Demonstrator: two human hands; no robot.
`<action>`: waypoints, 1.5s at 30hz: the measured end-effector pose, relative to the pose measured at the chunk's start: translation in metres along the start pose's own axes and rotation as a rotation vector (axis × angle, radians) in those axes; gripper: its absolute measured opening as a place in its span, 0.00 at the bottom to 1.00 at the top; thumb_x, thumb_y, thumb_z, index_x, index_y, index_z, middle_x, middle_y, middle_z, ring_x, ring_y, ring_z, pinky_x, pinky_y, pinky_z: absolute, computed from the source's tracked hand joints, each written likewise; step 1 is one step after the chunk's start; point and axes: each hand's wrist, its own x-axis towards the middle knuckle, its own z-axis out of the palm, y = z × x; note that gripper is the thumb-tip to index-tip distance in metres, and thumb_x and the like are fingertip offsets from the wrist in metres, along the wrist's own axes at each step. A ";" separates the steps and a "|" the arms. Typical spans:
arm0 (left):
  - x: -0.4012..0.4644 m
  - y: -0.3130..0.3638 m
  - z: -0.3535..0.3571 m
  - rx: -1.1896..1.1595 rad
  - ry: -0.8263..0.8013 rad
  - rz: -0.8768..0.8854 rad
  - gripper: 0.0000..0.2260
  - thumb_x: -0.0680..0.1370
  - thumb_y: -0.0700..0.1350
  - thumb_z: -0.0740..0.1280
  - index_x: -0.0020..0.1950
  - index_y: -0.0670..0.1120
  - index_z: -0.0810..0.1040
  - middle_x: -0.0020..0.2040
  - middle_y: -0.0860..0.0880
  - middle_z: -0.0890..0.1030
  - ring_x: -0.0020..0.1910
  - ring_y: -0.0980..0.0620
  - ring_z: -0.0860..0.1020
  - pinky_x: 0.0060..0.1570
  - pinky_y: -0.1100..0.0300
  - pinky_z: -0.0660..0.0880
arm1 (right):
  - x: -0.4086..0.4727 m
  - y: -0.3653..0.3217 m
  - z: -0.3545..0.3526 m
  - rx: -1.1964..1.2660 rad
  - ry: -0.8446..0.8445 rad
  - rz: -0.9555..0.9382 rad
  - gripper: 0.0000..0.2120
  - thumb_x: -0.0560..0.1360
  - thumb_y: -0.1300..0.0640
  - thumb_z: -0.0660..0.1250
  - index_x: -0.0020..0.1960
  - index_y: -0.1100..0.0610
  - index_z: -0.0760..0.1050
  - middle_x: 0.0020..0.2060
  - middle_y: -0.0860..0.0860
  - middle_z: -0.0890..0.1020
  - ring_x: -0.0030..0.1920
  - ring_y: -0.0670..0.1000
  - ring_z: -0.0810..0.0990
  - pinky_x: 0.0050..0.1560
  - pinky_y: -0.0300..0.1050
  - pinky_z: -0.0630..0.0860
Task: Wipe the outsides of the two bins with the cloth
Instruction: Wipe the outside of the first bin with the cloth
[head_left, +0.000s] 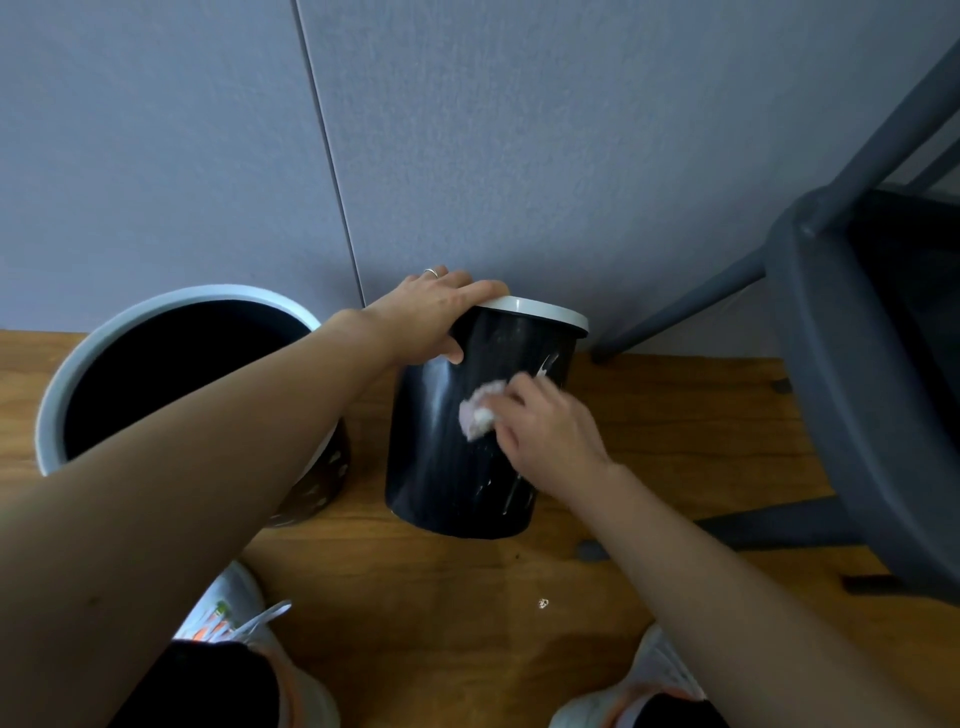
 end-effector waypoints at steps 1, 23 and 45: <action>0.000 0.000 0.000 -0.001 0.001 0.003 0.38 0.71 0.46 0.75 0.74 0.56 0.58 0.60 0.47 0.72 0.59 0.43 0.69 0.60 0.45 0.68 | -0.009 -0.003 0.003 0.007 -0.038 -0.025 0.13 0.77 0.58 0.63 0.60 0.54 0.76 0.51 0.53 0.76 0.48 0.52 0.75 0.42 0.47 0.77; 0.001 0.002 0.002 0.041 -0.001 0.011 0.38 0.70 0.47 0.75 0.74 0.57 0.58 0.61 0.47 0.72 0.60 0.43 0.69 0.60 0.45 0.69 | 0.001 0.017 -0.002 0.170 0.209 0.132 0.11 0.76 0.59 0.67 0.58 0.55 0.77 0.47 0.51 0.75 0.45 0.50 0.75 0.38 0.41 0.73; 0.003 0.011 -0.001 0.064 -0.019 0.007 0.38 0.71 0.48 0.75 0.74 0.57 0.57 0.62 0.48 0.71 0.62 0.44 0.69 0.61 0.45 0.68 | 0.001 0.006 -0.006 0.470 0.336 0.738 0.11 0.74 0.56 0.68 0.52 0.49 0.68 0.50 0.47 0.75 0.41 0.40 0.71 0.29 0.28 0.65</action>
